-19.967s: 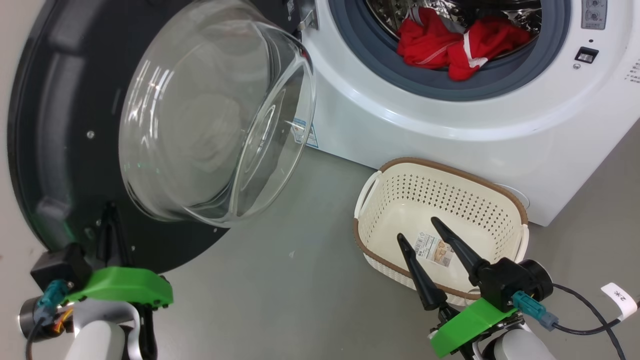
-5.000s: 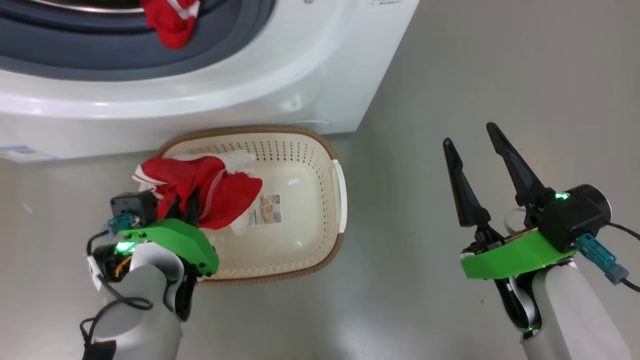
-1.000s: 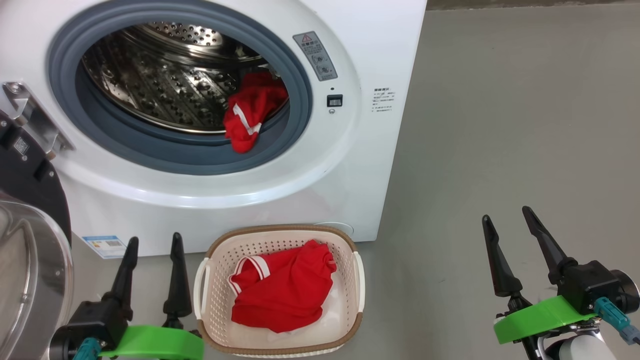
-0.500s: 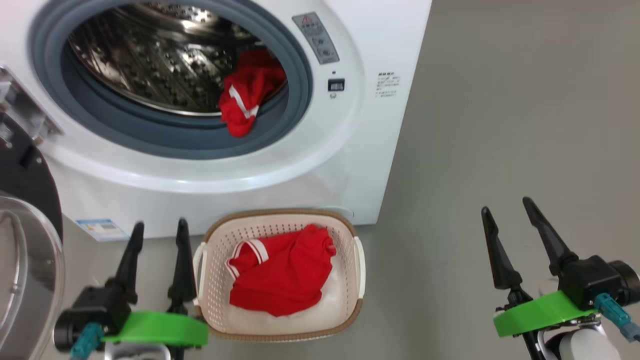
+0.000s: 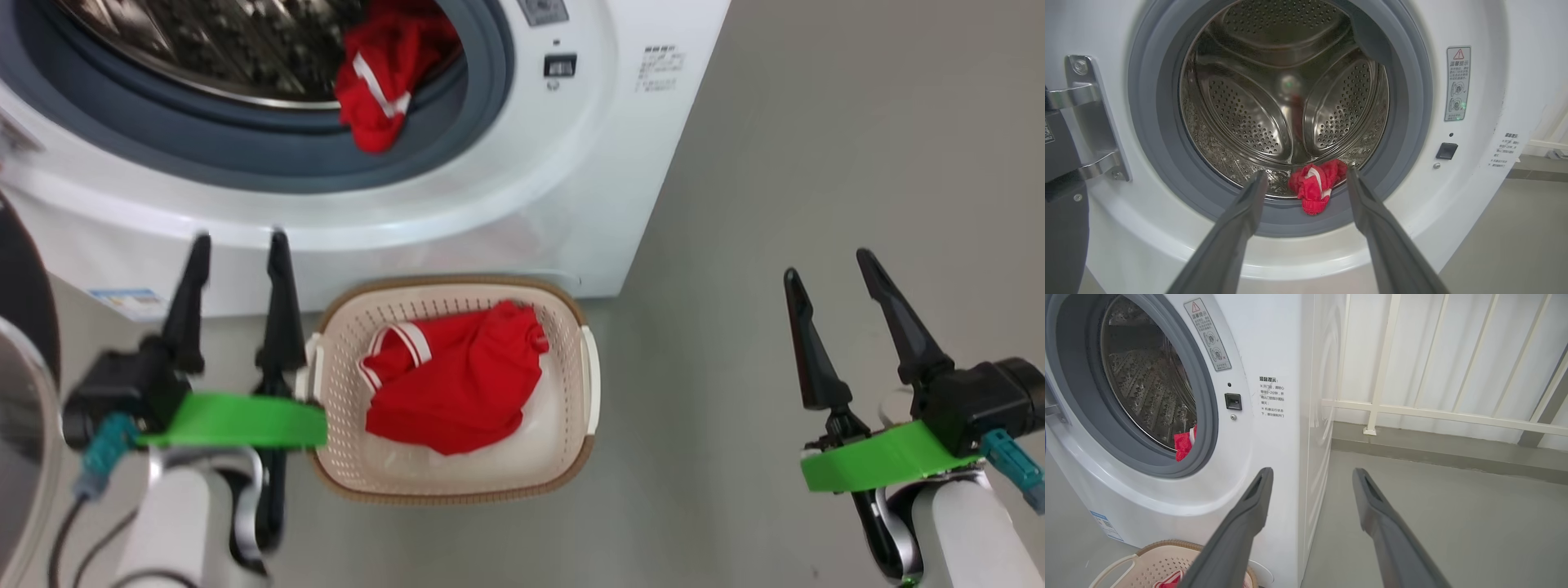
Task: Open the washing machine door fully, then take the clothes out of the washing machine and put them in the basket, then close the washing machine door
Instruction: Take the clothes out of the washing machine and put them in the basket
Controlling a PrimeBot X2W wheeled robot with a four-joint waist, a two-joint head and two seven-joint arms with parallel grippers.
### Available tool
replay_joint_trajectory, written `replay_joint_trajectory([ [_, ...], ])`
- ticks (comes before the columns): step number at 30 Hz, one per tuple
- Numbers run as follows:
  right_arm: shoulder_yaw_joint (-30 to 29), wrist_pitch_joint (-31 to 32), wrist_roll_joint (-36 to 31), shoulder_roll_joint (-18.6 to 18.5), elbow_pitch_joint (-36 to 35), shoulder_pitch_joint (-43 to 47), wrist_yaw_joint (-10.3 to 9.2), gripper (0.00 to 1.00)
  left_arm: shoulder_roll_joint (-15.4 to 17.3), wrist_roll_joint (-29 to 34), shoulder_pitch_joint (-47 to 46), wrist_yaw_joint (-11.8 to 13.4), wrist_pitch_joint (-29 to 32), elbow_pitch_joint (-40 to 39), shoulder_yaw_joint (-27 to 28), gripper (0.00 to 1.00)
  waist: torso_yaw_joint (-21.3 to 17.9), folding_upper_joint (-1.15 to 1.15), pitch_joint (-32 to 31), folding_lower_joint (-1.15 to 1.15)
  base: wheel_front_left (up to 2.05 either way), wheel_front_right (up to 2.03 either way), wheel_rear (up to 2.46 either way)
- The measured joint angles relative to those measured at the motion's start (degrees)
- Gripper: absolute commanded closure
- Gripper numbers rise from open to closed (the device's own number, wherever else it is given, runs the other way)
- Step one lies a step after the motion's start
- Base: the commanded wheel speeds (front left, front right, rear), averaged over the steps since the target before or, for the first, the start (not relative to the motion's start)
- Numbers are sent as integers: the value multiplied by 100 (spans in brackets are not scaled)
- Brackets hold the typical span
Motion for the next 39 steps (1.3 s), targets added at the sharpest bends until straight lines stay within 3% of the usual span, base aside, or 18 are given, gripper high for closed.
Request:
replay_joint_trajectory([
  [22,219,0,391,-13,-148,-631,0,0,91,68,-2393,-408,-16,1079,537,0,-274,0,1339,0,0,0,0],
  [39,478,0,716,-24,-141,-1055,0,0,348,-127,-4489,-611,-16,2975,717,0,-505,0,2157,0,0,0,0],
])
